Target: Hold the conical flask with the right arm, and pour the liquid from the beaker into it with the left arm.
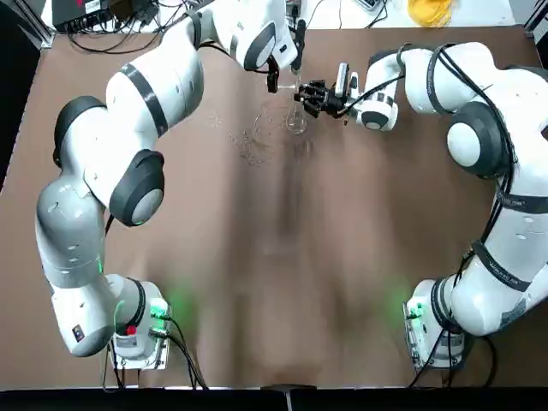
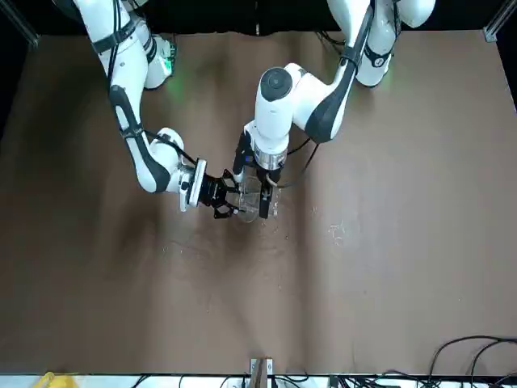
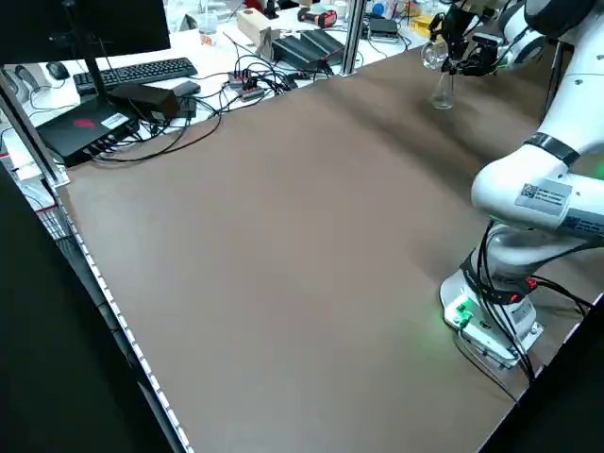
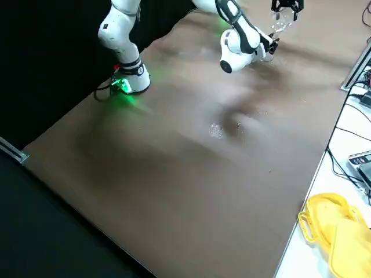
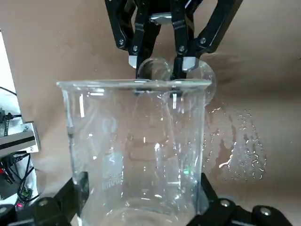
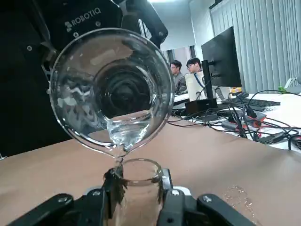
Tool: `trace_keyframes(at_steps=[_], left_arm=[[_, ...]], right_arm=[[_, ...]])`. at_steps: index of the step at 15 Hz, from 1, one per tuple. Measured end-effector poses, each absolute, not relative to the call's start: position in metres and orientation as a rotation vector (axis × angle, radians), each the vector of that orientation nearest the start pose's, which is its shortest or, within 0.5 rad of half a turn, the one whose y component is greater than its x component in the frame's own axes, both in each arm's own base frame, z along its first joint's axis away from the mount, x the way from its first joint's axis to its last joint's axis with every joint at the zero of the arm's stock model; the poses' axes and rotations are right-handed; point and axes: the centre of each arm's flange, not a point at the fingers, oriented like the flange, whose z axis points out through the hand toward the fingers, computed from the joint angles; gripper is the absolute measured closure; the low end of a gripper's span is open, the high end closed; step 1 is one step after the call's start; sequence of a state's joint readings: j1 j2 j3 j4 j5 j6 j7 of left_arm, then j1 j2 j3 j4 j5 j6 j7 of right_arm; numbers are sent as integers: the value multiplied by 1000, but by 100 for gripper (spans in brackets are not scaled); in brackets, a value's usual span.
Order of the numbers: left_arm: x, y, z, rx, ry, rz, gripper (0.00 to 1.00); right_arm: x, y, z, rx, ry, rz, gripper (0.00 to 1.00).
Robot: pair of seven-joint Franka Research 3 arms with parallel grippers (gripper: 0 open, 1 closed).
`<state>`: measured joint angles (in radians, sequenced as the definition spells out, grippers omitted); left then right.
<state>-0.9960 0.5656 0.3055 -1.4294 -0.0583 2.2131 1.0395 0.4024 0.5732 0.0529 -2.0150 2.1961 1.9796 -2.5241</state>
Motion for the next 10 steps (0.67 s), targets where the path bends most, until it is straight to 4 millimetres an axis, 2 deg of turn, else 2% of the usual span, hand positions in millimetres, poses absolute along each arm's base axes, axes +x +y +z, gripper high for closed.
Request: trace_keyframes(at_steps=[10], left_arm=[[533,-500,402,-1890,2300,-331,2]], right_arm=[[519,319,184,-1504,-923,-1239,61]])
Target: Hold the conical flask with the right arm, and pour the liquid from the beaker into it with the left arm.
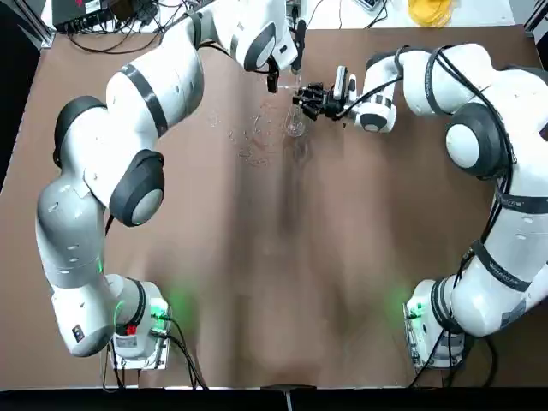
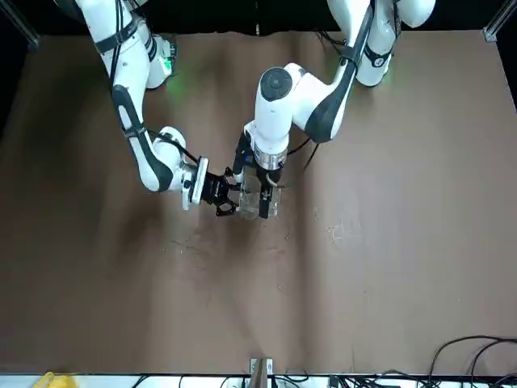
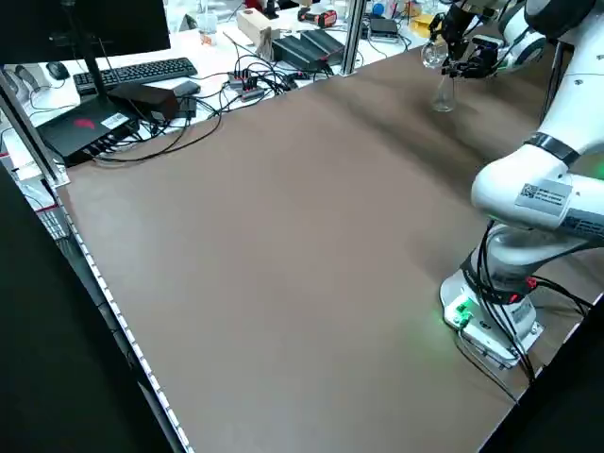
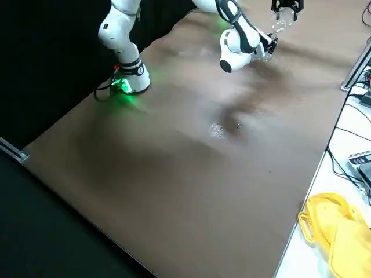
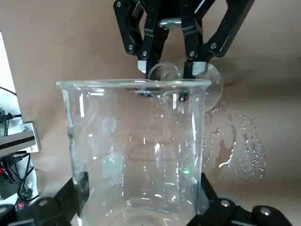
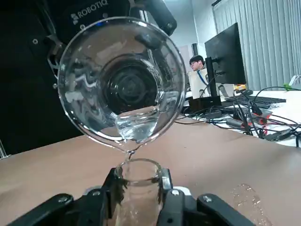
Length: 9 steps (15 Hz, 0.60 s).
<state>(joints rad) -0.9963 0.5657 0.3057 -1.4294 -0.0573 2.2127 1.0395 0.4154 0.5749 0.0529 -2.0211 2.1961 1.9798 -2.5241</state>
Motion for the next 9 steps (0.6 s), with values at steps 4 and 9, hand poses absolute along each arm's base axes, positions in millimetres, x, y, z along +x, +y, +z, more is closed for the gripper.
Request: trace_keyframes(at_steps=[4,9], left_arm=[[533,-500,402,-1890,2300,-331,2],[532,-501,401,-1973,2271,-347,2]], right_arm=[[516,318,181,-1509,-922,-1231,61],[514,320,180,-1507,-924,-1228,61]])
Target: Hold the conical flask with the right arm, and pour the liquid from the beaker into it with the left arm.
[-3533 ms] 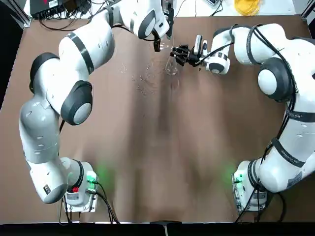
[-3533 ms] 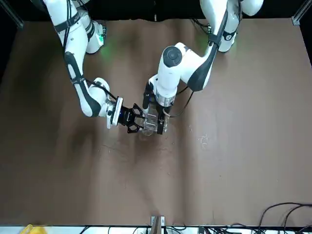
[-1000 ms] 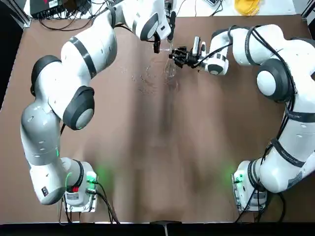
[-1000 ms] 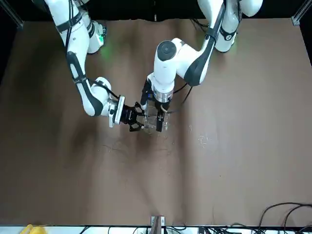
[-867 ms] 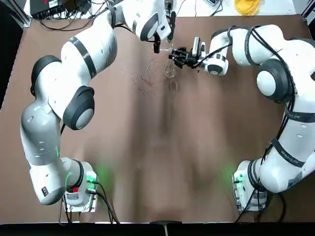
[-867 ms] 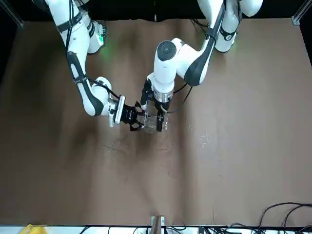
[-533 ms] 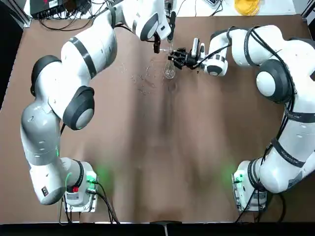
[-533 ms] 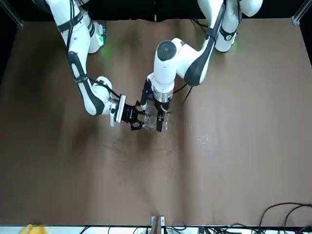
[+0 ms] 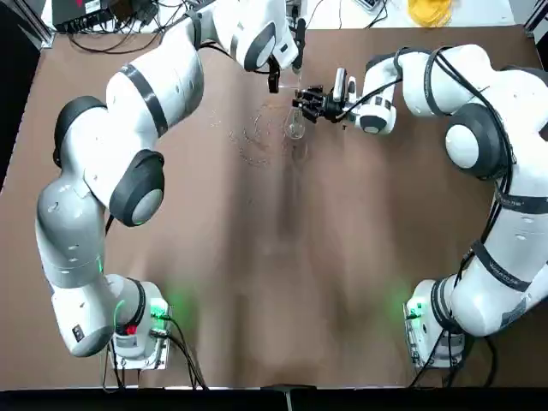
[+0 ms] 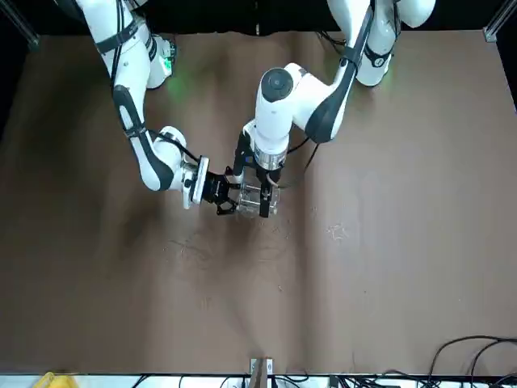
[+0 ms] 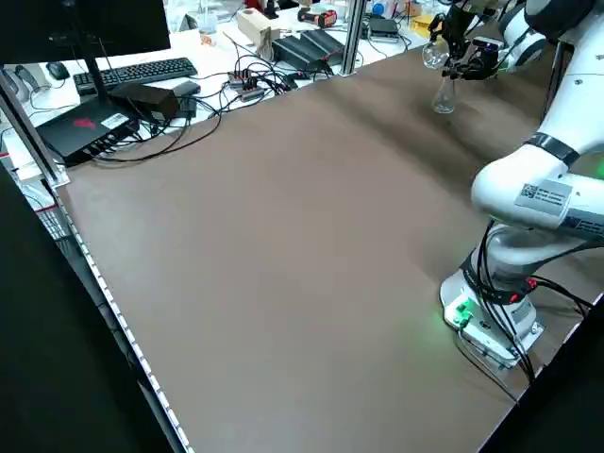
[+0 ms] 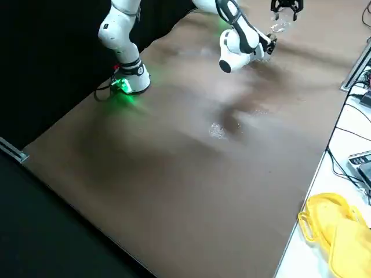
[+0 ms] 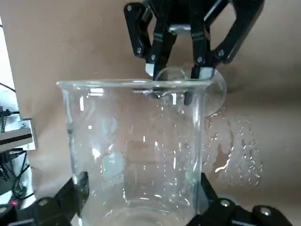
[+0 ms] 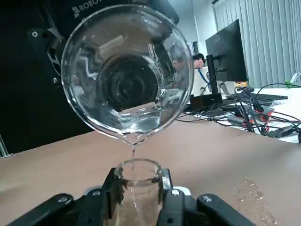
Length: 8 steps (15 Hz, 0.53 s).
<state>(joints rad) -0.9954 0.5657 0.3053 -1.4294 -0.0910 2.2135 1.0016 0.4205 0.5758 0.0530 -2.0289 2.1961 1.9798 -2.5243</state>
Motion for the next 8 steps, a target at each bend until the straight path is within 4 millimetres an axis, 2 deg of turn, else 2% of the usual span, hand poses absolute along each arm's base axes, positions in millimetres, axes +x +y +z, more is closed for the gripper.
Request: trace_keyframes(at_steps=[4,8], left_arm=[[538,-496,402,-2135,2265,-398,2],[555,-479,403,-2283,2325,-489,2]], right_arm=[[513,323,180,-1504,-927,-1223,61],[513,323,180,-1505,-927,-1223,61]])
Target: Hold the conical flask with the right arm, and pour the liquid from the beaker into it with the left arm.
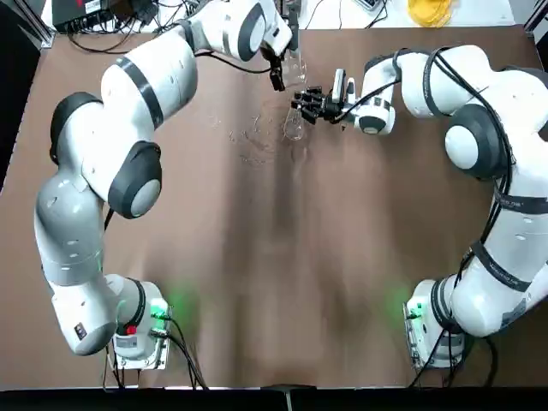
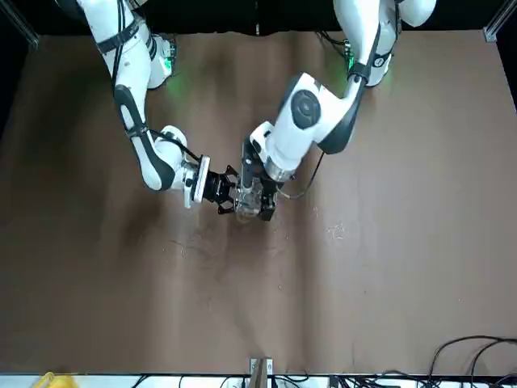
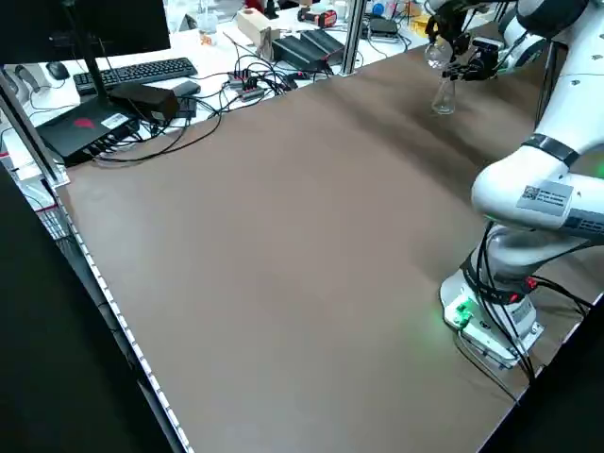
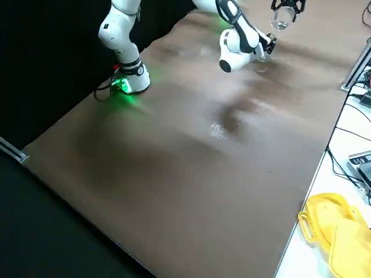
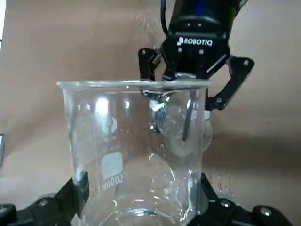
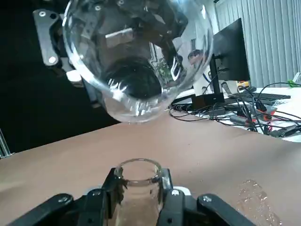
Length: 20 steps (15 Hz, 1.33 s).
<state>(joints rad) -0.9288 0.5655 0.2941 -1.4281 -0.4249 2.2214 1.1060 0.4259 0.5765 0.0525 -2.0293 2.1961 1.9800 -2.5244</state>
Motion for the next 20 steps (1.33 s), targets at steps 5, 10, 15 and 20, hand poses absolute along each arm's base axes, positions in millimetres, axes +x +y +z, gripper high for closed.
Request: trace_keyframes(at_steps=[5,10,15,20], left_arm=[[587,-444,415,-2459,2371,-720,2],[620,-396,421,-2578,2434,-1025,2],[656,-318,390,-2558,2577,-1307,2],[684,-246,329,-2465,2623,-1628,2]], right_arm=[[513,322,179,-1507,-927,-1224,61],[520,309,178,-1526,-919,-1239,61],[535,269,172,-1586,-915,-1262,61],[544,215,160,-1629,-1009,-1266,61]])
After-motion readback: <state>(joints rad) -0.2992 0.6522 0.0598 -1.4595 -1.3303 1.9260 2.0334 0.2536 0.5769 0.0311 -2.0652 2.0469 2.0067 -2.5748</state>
